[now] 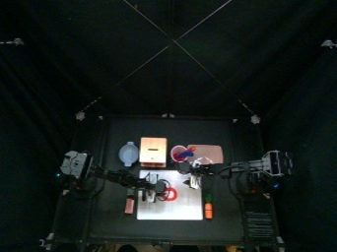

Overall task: Get the cutter from the drawer then cut the dough then place the extra dough in the bowl
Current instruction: Place the extra dough in the bowl

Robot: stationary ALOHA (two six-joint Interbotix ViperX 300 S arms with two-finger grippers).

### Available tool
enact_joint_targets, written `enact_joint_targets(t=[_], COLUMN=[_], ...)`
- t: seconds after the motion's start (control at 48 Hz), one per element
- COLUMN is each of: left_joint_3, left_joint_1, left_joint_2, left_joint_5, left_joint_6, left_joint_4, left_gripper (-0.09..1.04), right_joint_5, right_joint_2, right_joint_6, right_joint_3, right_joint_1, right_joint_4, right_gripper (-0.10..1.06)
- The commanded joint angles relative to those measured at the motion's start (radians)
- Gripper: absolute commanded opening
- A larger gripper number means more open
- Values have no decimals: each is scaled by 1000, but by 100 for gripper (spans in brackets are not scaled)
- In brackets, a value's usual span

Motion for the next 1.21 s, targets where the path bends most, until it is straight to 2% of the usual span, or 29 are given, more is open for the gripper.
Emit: enact_joint_targets(t=[0.021, 0.333, 0.771, 1.208], left_joint_3=[-20, -55, -114, -114], left_joint_1=[9, 38, 63, 57], left_joint_2=[-9, 18, 66, 86], left_joint_5=[0, 34, 161, 232], left_joint_6=[2, 2, 0, -2], left_joint_4=[5, 5, 5, 18], left_gripper=[77, 77, 76, 69], right_joint_5=[-8, -8, -8, -9], right_joint_2=[-12, 0, 14, 12], right_joint_6=[0, 0, -2, 0], right_joint_3=[-12, -11, -9, -6], right_joint_1=[-3, -2, 2, -5], right_joint_4=[0, 0, 0, 0], right_gripper=[92, 92, 92, 92])
